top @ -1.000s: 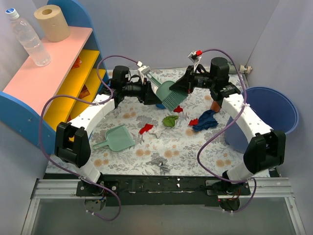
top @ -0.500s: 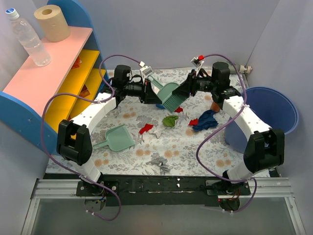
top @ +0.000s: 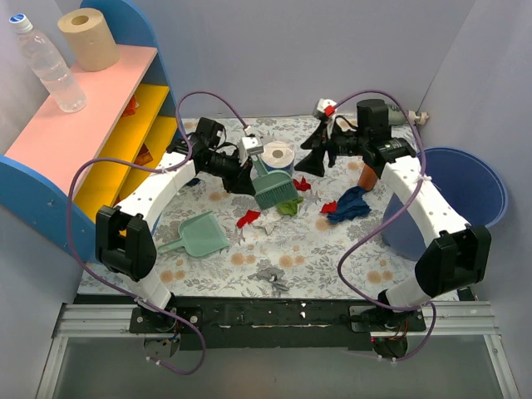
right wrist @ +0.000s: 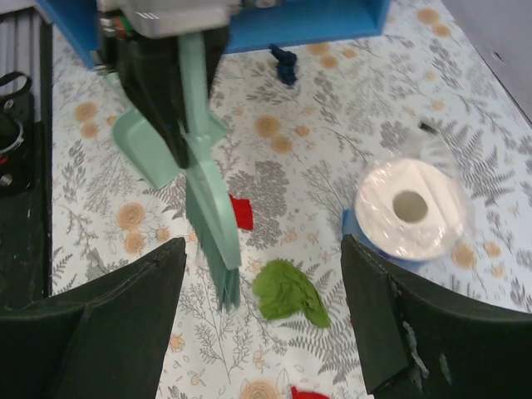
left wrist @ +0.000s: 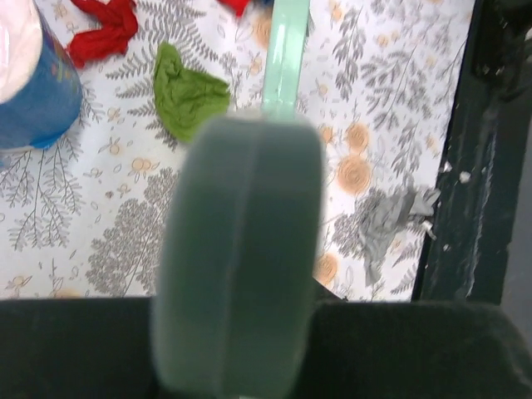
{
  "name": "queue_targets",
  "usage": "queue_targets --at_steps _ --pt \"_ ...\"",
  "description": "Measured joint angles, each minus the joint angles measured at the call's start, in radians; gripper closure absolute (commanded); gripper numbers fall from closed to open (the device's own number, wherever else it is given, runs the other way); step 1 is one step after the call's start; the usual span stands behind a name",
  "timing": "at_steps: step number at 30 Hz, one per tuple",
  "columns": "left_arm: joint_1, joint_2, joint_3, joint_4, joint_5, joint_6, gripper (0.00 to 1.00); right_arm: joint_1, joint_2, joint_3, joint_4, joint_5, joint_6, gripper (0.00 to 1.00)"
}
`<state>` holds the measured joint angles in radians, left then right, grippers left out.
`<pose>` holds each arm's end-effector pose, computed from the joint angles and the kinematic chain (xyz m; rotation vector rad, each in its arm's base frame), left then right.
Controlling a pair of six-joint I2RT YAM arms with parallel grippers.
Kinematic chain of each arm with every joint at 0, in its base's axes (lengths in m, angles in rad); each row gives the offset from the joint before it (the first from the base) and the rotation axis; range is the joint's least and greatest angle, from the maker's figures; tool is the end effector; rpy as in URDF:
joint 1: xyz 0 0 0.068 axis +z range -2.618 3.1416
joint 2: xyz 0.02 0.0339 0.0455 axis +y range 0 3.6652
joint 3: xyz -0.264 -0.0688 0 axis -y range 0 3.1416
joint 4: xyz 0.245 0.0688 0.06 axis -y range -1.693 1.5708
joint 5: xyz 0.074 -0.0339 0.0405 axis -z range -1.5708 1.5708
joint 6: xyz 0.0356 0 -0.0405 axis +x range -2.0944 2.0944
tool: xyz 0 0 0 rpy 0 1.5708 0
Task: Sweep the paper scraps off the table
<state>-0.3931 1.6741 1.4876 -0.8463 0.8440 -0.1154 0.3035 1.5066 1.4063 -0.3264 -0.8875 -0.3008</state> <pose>0.3123 -0.1583 0.3058 0.6649 2.4794 -1.2837 0.3168 0.1282 0.3722 -1.0886 1.5940 0.8790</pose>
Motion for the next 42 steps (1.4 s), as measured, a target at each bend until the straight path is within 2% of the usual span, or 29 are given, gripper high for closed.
queue_targets --at_steps 5,10,13,14,16,19,20,21,23,25,29,36,42 --pt "-0.009 0.000 0.016 -0.097 -0.048 0.115 1.00 0.126 0.002 0.032 -0.083 -0.003 -0.148 0.20" --pt "-0.017 0.000 0.050 -0.130 -0.043 0.138 1.00 0.217 0.019 0.032 -0.090 0.008 -0.174 0.21" --pt "-0.020 0.000 0.056 -0.128 -0.028 0.131 1.00 0.234 0.023 0.019 -0.056 0.019 -0.151 0.32" --pt "-0.022 0.000 0.057 -0.126 -0.022 0.124 1.00 0.237 0.025 0.017 -0.051 0.023 -0.145 0.38" --pt "-0.022 0.000 0.060 -0.119 -0.010 0.103 1.00 0.246 0.036 0.017 -0.035 0.028 -0.134 0.45" --pt "-0.023 0.000 0.066 -0.107 0.006 0.074 1.00 0.249 0.048 0.014 -0.024 0.044 -0.124 0.75" --pt "-0.023 -0.001 0.068 -0.106 0.012 0.063 0.98 0.250 0.050 0.009 -0.012 0.058 -0.119 0.94" --pt "-0.024 -0.001 0.068 -0.105 0.016 0.051 0.89 0.251 0.051 0.008 -0.009 0.062 -0.126 0.99" --pt "-0.025 -0.001 0.068 -0.095 0.010 0.027 0.61 0.245 0.050 0.001 -0.005 0.062 -0.117 0.99" --pt "-0.026 -0.003 0.067 -0.064 0.015 -0.017 0.56 0.242 0.048 -0.004 0.003 0.067 -0.103 0.99" --pt "-0.026 -0.037 0.041 0.063 0.042 -0.132 0.56 0.200 0.046 -0.056 0.066 0.028 0.022 0.99" --pt "-0.026 -0.061 -0.008 0.209 0.121 -0.293 0.56 0.033 0.045 -0.129 0.258 -0.074 0.346 0.99" --pt "-0.026 -0.011 -0.005 0.311 0.223 -0.419 0.53 0.013 0.045 -0.129 0.376 -0.111 0.492 0.99"
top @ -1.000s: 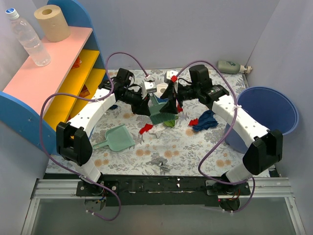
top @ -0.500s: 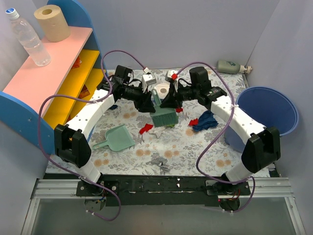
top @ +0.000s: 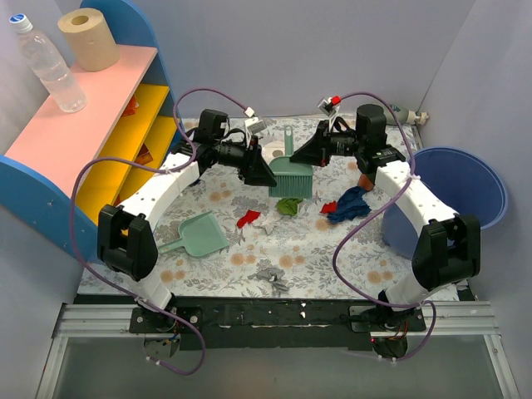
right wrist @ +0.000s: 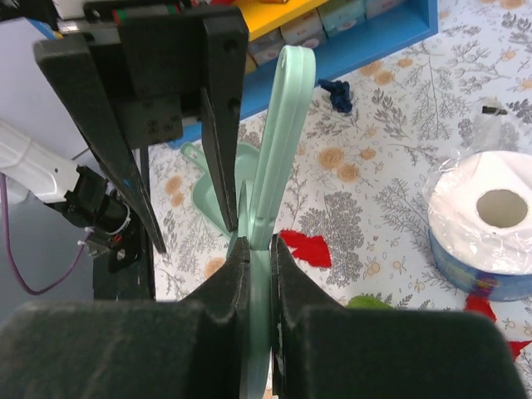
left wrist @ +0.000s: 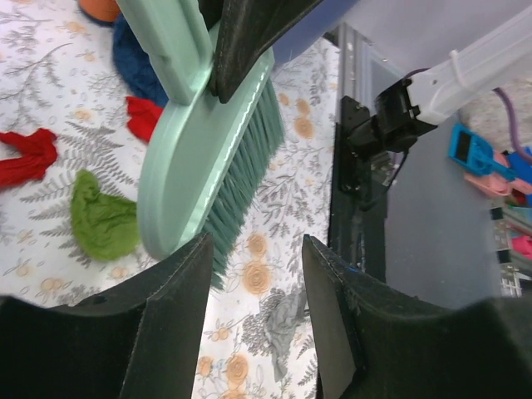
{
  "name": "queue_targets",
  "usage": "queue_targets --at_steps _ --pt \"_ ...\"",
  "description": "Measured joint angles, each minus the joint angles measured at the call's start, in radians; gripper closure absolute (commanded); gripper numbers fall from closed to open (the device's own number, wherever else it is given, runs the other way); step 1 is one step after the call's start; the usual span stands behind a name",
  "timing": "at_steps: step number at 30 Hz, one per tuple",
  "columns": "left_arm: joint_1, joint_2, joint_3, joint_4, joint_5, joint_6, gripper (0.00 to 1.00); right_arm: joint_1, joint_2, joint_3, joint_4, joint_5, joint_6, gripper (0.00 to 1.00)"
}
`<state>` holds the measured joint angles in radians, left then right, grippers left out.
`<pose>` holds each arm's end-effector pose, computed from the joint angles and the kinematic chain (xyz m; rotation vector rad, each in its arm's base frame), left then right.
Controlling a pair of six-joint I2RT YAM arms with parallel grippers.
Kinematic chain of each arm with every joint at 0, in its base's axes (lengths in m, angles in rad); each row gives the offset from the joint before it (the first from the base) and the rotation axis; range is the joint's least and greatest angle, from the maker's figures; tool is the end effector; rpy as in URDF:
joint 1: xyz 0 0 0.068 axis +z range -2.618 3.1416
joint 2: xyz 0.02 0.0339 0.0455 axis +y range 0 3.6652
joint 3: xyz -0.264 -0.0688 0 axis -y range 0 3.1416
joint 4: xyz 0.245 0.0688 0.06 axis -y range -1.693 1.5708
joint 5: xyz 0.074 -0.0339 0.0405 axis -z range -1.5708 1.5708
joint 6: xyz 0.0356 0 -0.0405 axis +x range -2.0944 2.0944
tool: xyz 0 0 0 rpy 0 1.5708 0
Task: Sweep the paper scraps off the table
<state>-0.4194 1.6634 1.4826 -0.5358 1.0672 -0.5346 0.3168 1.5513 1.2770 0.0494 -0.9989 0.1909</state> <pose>0.3206 -0.1771 0.3314 0.4872 2.3427 -1.6955 0.3307 0.1399 0.3480 -0.8490 1.6583 1.2442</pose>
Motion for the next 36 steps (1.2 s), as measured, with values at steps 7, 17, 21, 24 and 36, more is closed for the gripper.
queue_targets --at_steps 7,17,21,24,36 --pt "-0.003 0.073 0.023 0.074 0.087 -0.103 0.63 -0.009 0.000 0.000 0.058 0.001 0.063 0.99" --pt "0.034 0.075 0.124 -0.042 0.065 -0.051 0.57 -0.028 0.000 0.000 0.059 -0.017 0.073 0.99" --pt "0.054 0.064 0.152 -0.098 -0.001 -0.002 0.50 -0.034 0.000 0.000 0.058 -0.031 0.073 0.99" --pt "0.056 0.044 0.084 -0.059 -0.042 -0.019 0.47 -0.033 0.000 0.000 0.058 -0.041 0.075 0.99" --pt "0.016 0.118 0.080 0.077 0.039 -0.137 0.91 -0.036 0.000 -0.006 0.061 -0.039 0.094 0.99"
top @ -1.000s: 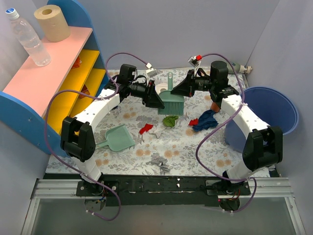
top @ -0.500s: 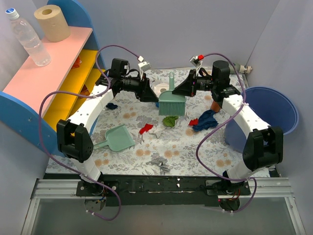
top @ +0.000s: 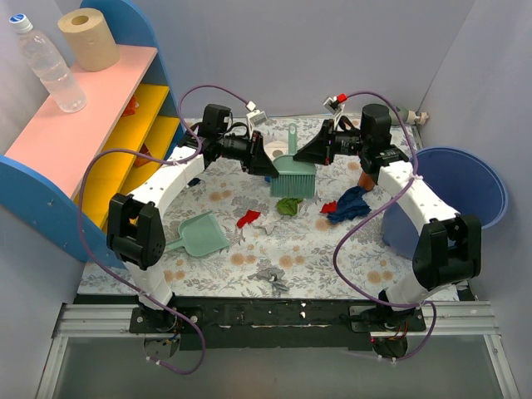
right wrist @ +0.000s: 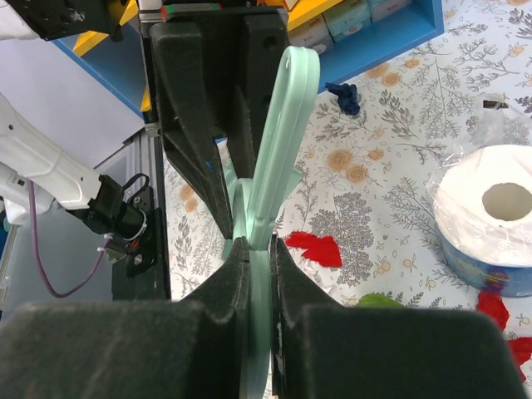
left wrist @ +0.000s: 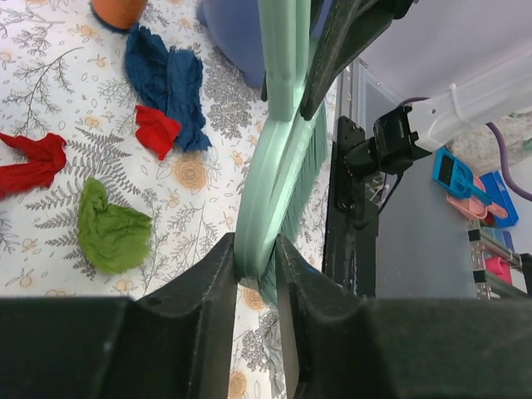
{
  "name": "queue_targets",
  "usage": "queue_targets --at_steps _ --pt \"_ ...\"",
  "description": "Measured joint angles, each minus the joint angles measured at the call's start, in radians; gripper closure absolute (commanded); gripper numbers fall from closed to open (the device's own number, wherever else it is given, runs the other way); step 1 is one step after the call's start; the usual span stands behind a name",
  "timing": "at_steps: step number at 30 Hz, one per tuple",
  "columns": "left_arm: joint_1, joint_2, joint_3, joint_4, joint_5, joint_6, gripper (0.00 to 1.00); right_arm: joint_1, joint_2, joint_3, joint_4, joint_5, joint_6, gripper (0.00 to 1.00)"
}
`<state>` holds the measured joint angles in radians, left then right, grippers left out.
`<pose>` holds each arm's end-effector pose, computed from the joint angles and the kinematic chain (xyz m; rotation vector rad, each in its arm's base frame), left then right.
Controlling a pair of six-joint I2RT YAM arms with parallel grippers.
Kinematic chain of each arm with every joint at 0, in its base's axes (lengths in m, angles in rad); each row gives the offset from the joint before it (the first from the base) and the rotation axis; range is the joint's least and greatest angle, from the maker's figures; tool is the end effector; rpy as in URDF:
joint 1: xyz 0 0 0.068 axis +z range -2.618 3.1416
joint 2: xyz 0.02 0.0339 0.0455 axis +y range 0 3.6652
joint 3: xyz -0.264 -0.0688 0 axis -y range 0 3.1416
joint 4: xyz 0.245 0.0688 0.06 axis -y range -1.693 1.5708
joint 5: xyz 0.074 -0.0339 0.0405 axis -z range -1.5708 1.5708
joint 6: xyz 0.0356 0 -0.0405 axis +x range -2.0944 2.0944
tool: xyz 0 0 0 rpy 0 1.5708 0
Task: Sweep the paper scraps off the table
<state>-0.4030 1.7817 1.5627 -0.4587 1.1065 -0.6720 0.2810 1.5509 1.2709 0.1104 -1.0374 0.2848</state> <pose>0.3532 -0.1852 0.3206 0.3663 2.3755 -1.7878 0.3350 0.1286 0.3519 -0.7936 1.6566 1.2968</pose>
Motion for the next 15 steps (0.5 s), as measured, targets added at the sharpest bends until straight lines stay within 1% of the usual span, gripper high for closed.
queue_targets --at_steps 1,2,3,4,5,6,7,8,10,12,14,15 --pt "-0.002 0.002 0.000 0.002 0.008 -0.003 0.95 0.000 0.000 -0.006 0.000 0.005 0.000 0.95" --pt "-0.003 0.004 -0.001 -0.005 0.013 -0.007 0.98 -0.001 0.000 -0.011 0.001 0.005 -0.002 0.88" --pt "-0.003 0.008 -0.001 -0.004 0.032 -0.013 1.00 -0.001 -0.001 -0.015 0.002 0.003 -0.006 0.79" --pt "0.000 0.011 -0.002 -0.005 0.045 -0.014 1.00 0.000 -0.003 -0.016 0.000 0.003 -0.015 0.50" --pt "0.002 0.012 -0.005 -0.006 0.053 -0.012 1.00 0.000 -0.005 -0.017 -0.005 0.006 -0.019 0.32" --pt "0.001 0.012 -0.006 -0.010 0.057 -0.005 1.00 0.001 -0.007 -0.017 -0.023 0.029 -0.030 0.26" --pt "0.000 0.011 -0.006 -0.016 0.054 0.013 1.00 0.002 -0.009 -0.016 -0.049 0.055 -0.046 0.16" --pt "-0.002 0.011 -0.005 -0.027 0.045 0.040 1.00 0.001 -0.010 -0.016 -0.073 0.075 -0.068 0.14" --pt "-0.007 0.014 0.019 -0.116 0.016 0.120 1.00 -0.006 -0.012 -0.003 -0.155 0.121 -0.130 0.10" --pt "-0.009 0.026 0.067 -0.231 -0.023 0.242 1.00 -0.017 -0.012 0.027 -0.242 0.143 -0.219 0.10" --pt "-0.010 0.051 0.146 -0.362 -0.081 0.389 1.00 -0.027 -0.009 0.095 -0.380 0.148 -0.356 0.09" --pt "-0.010 0.058 0.172 -0.414 -0.112 0.461 1.00 -0.032 -0.009 0.133 -0.446 0.148 -0.428 0.06"
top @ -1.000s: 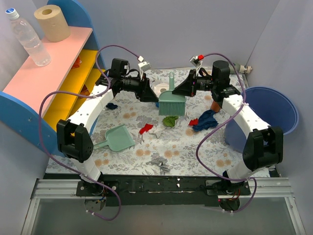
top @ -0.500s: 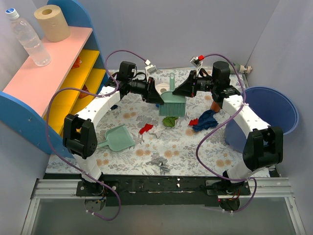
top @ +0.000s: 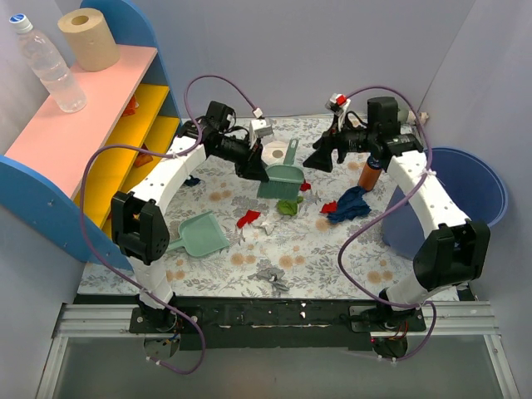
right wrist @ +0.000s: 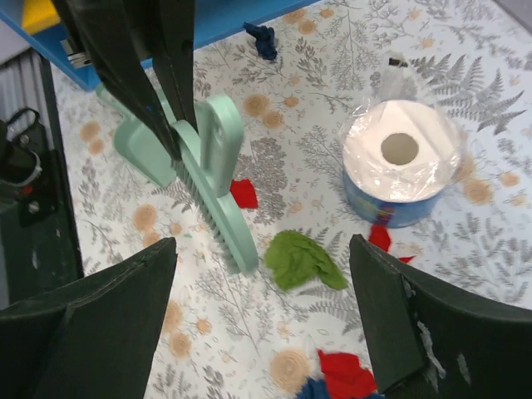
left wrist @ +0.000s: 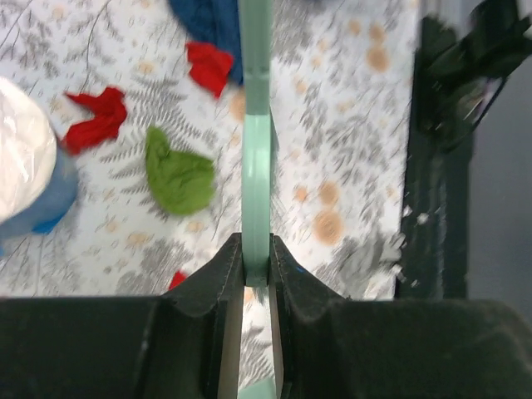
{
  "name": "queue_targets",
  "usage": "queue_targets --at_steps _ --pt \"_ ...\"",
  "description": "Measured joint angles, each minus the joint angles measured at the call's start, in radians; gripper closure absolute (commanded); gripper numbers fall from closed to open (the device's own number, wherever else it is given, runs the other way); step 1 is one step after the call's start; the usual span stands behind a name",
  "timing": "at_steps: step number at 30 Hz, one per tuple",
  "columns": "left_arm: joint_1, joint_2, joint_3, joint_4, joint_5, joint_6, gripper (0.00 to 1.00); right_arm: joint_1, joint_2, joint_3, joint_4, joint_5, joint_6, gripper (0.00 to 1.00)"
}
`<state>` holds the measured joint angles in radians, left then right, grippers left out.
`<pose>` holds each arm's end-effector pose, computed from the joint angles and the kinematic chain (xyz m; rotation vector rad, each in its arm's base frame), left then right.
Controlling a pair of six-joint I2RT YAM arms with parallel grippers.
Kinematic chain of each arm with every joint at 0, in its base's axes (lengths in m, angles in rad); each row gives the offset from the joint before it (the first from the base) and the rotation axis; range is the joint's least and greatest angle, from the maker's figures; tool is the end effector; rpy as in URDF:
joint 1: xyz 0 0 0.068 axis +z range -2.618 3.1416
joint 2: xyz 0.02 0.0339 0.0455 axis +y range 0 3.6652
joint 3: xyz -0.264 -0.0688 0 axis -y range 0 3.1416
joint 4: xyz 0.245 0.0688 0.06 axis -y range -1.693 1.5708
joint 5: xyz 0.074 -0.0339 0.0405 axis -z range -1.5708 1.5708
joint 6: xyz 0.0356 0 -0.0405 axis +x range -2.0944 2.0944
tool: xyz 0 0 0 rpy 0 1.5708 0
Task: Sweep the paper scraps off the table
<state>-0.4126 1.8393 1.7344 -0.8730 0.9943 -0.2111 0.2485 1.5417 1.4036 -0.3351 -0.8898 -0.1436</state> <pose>0.3473 -0.1846 0.3246 0.6580 2.4246 -1.5123 0.3315 0.1127 0.3592 -0.9150 1.7587 0.9672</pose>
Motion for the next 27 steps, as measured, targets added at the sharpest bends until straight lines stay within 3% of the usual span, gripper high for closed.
queue_targets --at_steps 3,7,10,15,27 --pt "0.000 -0.002 0.013 -0.124 -0.086 0.182 1.00 -0.003 0.004 0.110 -0.180 0.015 -0.174 0.05" --pt "0.000 -0.003 -0.001 -0.241 -0.197 0.370 1.00 0.000 0.008 0.173 -0.341 0.052 -0.330 0.23" --pt "0.000 -0.004 -0.001 -0.305 -0.253 0.460 1.00 0.002 0.017 0.184 -0.462 0.041 -0.438 0.21" --pt "-0.009 -0.018 -0.006 -0.346 -0.292 0.524 1.00 0.060 0.019 0.176 -0.577 0.055 -0.574 0.18" --pt "-0.111 -0.140 -0.141 -0.265 -0.328 0.491 1.00 0.216 0.093 0.223 -0.636 0.063 -0.682 0.39"
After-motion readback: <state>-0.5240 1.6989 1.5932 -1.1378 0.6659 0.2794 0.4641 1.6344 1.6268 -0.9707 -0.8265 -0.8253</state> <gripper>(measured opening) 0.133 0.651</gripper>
